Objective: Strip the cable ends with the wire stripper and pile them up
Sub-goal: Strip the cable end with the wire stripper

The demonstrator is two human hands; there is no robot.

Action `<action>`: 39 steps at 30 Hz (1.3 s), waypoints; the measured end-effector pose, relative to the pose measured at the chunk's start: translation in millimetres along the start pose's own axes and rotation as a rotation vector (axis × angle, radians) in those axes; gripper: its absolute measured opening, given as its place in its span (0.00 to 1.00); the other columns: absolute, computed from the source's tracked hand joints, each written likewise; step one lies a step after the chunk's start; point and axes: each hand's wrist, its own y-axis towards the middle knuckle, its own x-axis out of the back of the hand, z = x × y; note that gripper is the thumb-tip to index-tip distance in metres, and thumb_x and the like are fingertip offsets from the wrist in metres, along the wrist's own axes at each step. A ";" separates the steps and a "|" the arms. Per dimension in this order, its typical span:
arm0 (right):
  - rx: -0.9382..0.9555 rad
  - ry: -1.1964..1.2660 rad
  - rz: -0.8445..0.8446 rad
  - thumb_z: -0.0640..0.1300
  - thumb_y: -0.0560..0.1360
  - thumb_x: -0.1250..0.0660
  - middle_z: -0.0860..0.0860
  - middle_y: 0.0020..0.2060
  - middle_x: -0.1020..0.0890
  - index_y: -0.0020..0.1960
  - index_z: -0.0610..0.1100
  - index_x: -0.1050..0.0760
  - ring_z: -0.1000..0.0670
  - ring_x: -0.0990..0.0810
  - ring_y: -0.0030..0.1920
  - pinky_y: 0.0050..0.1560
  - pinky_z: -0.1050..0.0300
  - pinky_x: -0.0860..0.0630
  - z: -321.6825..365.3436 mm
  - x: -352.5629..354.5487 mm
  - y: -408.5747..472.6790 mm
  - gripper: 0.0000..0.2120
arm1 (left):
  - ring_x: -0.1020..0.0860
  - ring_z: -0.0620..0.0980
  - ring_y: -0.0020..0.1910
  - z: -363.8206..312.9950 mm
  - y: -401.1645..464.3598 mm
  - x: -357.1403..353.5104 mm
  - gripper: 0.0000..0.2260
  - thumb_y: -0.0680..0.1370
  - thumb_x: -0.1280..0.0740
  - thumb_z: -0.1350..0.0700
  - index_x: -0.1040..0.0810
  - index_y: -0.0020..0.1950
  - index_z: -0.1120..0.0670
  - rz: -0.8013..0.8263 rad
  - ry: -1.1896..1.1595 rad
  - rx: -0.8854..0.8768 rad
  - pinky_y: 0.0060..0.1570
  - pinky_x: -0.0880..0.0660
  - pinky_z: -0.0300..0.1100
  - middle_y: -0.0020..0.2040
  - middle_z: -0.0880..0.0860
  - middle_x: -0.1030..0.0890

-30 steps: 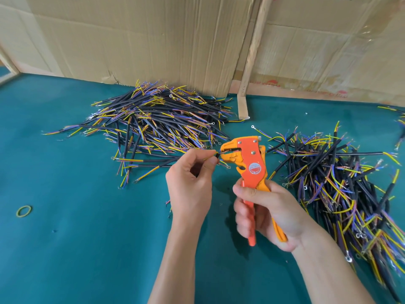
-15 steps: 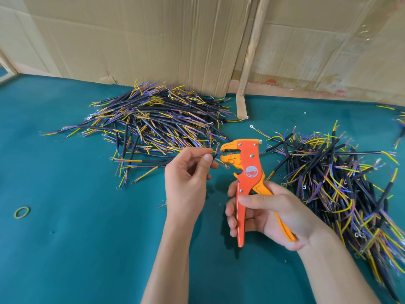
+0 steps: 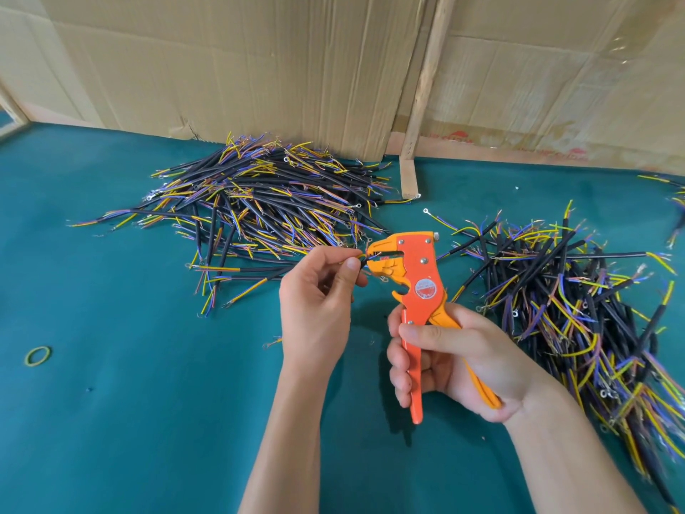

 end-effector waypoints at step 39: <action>-0.045 0.006 -0.115 0.48 0.72 0.25 0.43 0.29 0.28 0.39 0.43 0.26 0.44 0.29 0.25 0.27 0.53 0.28 -4.3 -6.7 4.8 0.12 | 0.23 0.45 0.33 2.4 0.6 5.5 0.07 0.79 0.31 0.64 0.18 0.46 0.52 0.037 0.130 -0.031 0.40 0.23 0.53 0.36 0.47 0.15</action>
